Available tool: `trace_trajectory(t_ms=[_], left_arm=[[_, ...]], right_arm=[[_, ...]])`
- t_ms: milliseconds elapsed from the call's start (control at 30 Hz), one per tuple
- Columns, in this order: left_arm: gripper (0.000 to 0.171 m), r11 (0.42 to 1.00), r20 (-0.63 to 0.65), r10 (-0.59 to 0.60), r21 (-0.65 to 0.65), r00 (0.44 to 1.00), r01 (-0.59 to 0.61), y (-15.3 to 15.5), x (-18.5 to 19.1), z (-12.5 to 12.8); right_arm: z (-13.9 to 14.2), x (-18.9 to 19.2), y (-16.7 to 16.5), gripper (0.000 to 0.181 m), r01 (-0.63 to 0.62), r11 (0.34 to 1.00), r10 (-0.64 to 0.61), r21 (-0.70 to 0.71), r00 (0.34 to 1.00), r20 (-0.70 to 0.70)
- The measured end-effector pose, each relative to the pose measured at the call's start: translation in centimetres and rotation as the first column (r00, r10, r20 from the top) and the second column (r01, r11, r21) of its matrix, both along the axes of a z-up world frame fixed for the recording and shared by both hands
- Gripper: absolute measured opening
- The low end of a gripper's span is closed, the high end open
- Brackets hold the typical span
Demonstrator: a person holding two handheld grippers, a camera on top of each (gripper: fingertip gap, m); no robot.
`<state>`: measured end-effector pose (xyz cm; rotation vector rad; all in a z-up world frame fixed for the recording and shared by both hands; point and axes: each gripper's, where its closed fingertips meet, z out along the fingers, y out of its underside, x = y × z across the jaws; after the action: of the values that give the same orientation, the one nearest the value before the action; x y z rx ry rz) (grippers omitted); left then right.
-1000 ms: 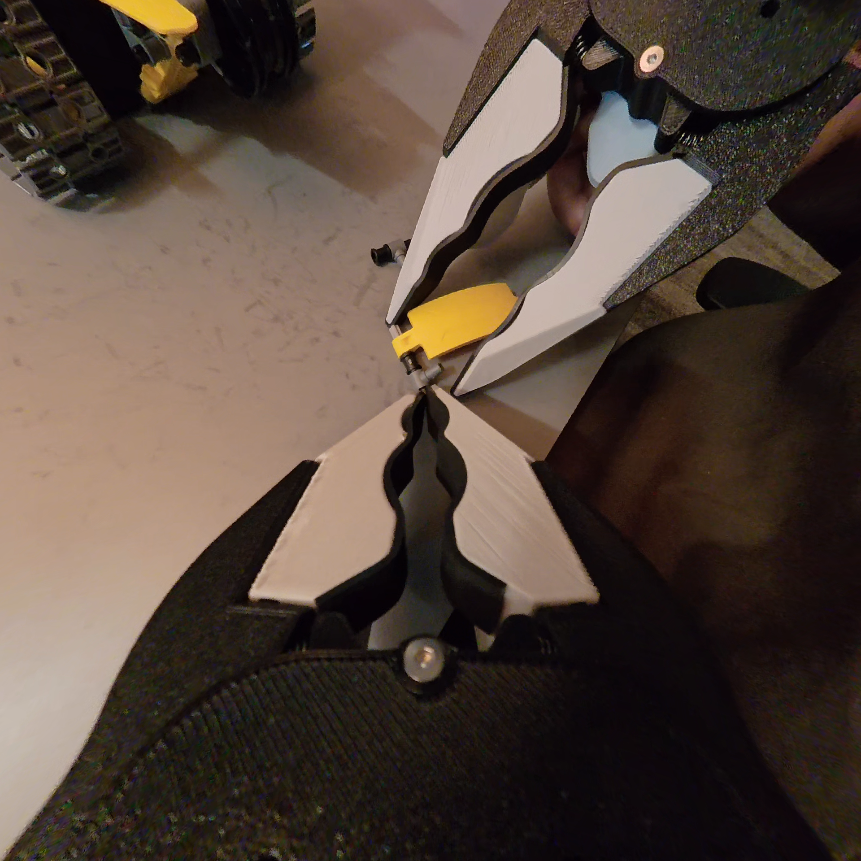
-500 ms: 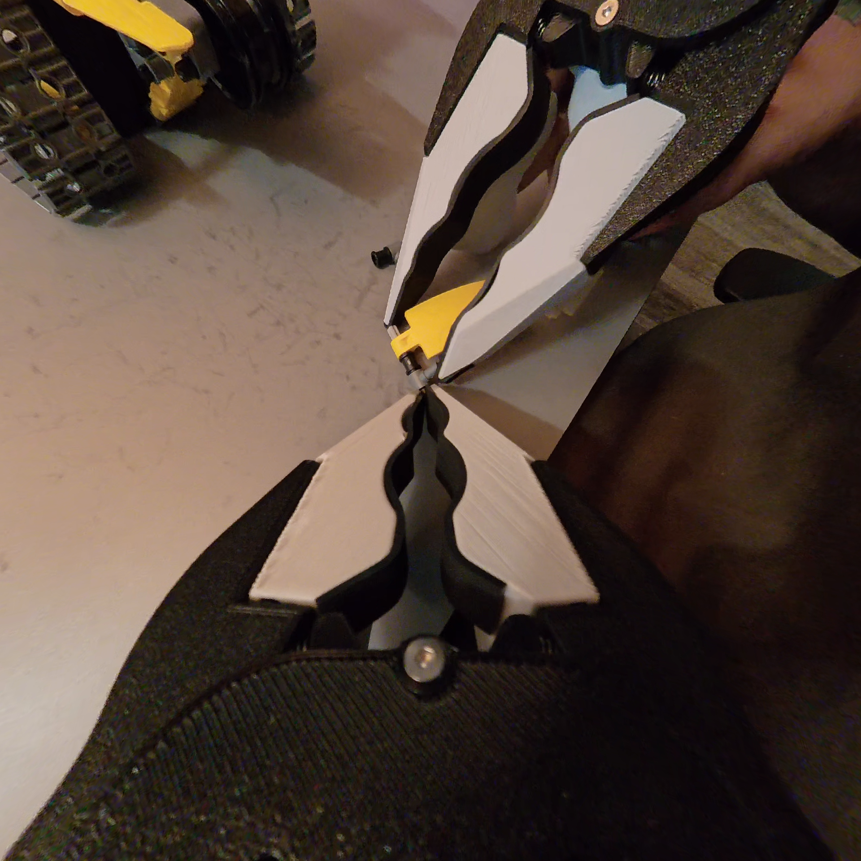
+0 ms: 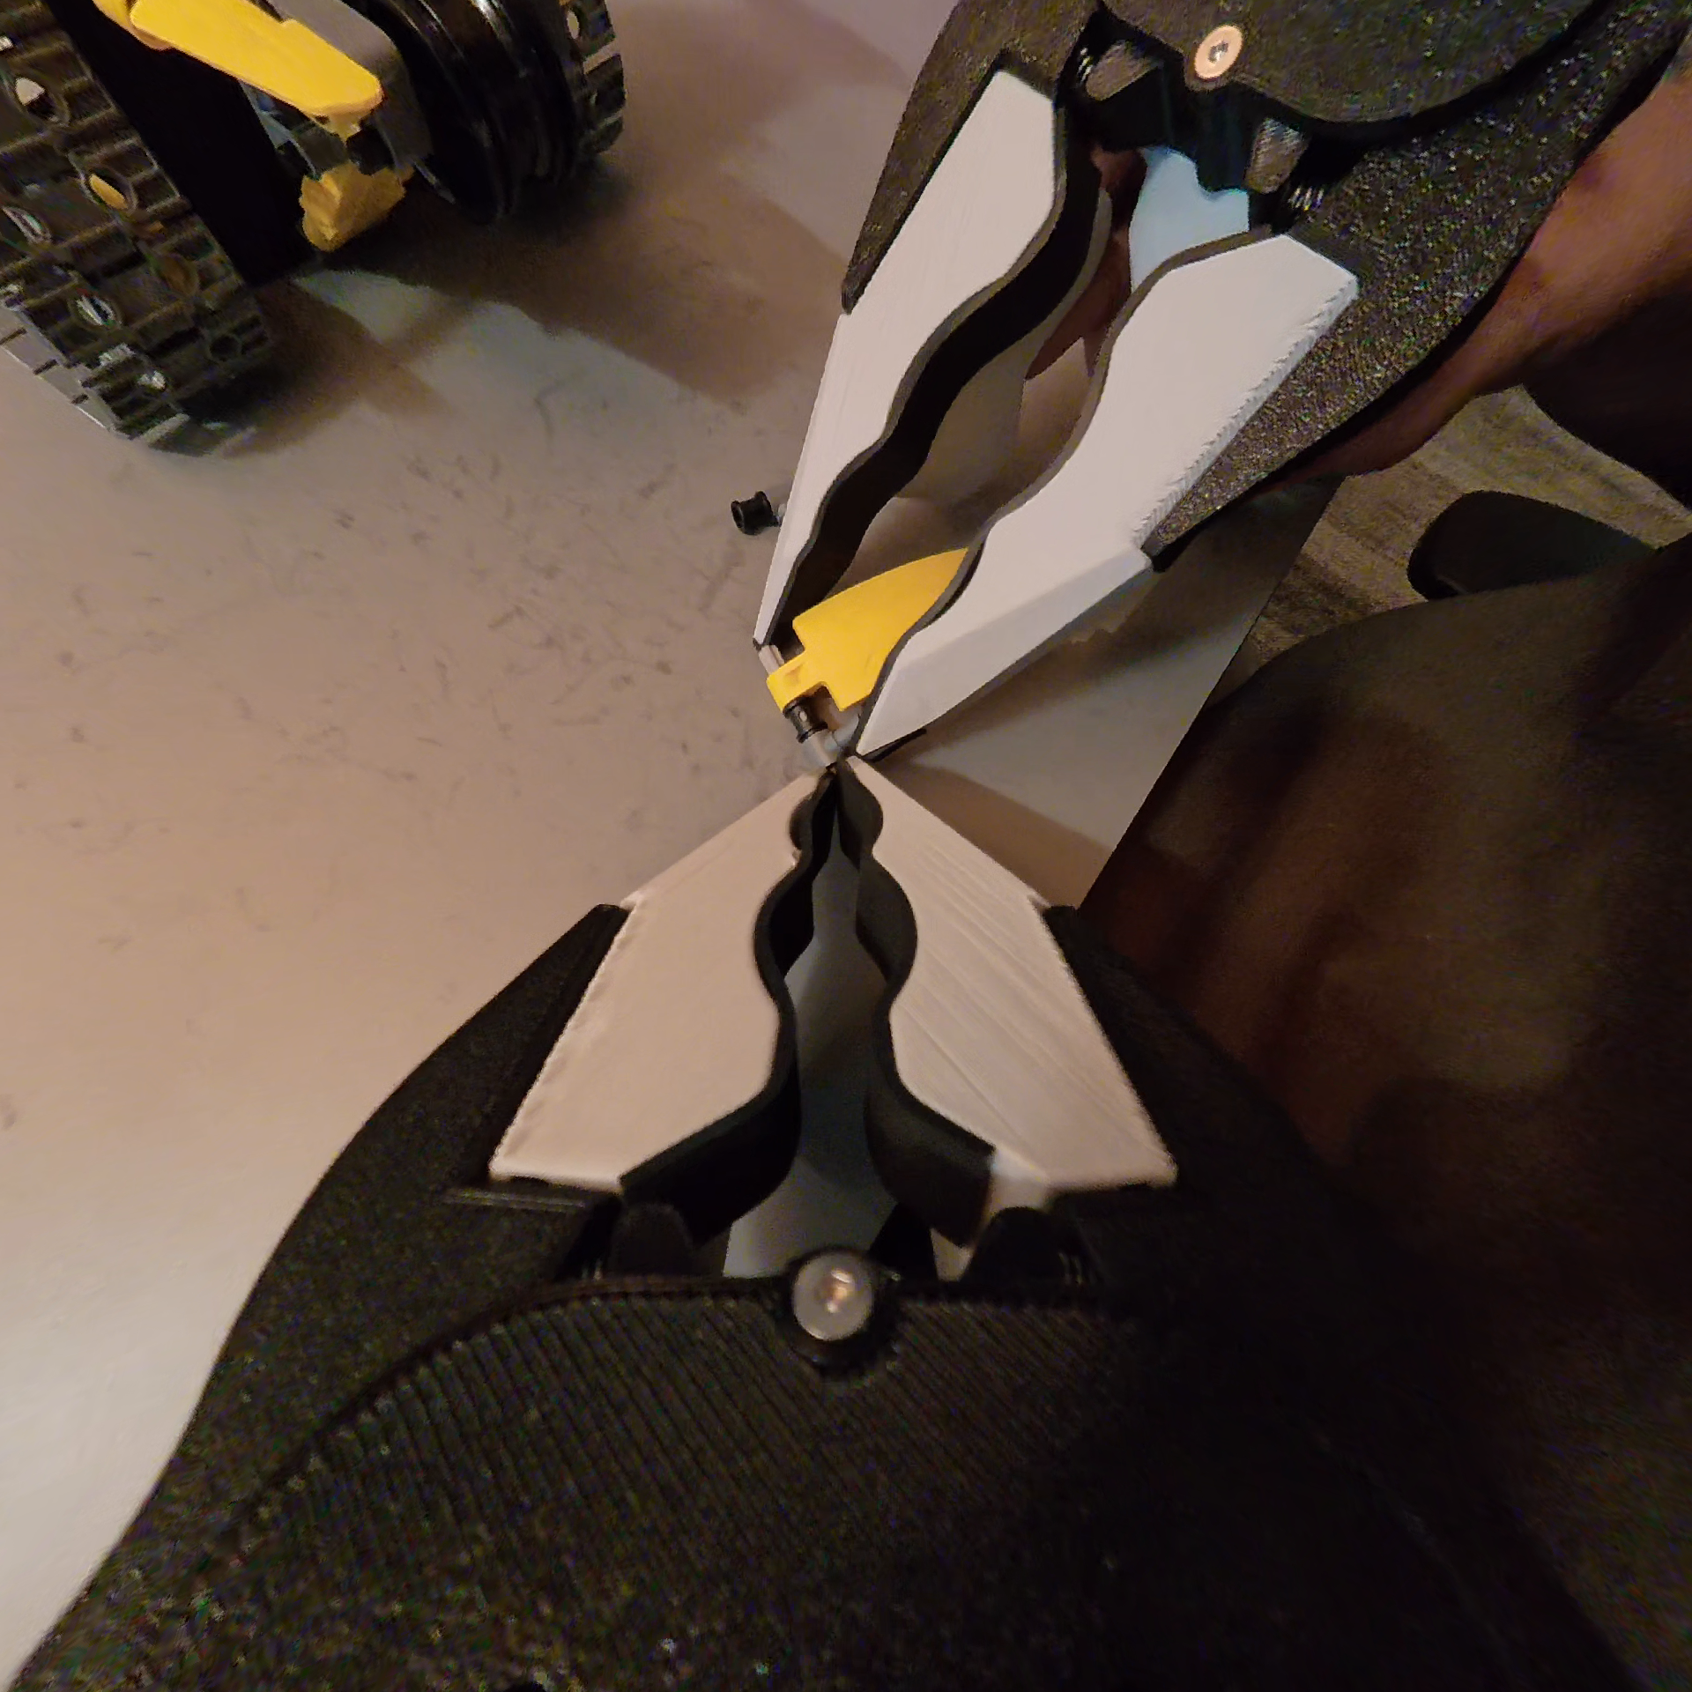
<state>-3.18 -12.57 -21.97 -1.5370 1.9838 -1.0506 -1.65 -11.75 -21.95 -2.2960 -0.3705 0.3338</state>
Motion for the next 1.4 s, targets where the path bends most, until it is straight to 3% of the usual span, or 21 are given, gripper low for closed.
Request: trace_trajectory(t_ms=[900,1267,1400], left_arm=[[0.0,0.994,-0.021,0.017,-0.104,1.0,-0.019,-0.02,-0.06,-0.01],[0.0,0.994,-0.031,0.035,-0.101,0.999,-0.038,0.18,-0.12,-0.03],[0.0,0.998,-0.029,0.035,-0.046,0.999,-0.036,0.22,-0.19,-0.02]], right_arm=[[0.02,0.01,-0.03,0.028,0.04,0.999,-0.04,-0.032,0.999,0.0],[-0.15,-0.07,-0.11,0.03,0.057,0.998,-0.057,-0.034,0.998,0.001],[-0.19,-0.09,-0.11,0.03,0.05,0.999,-0.05,-0.013,0.998,0.026]])
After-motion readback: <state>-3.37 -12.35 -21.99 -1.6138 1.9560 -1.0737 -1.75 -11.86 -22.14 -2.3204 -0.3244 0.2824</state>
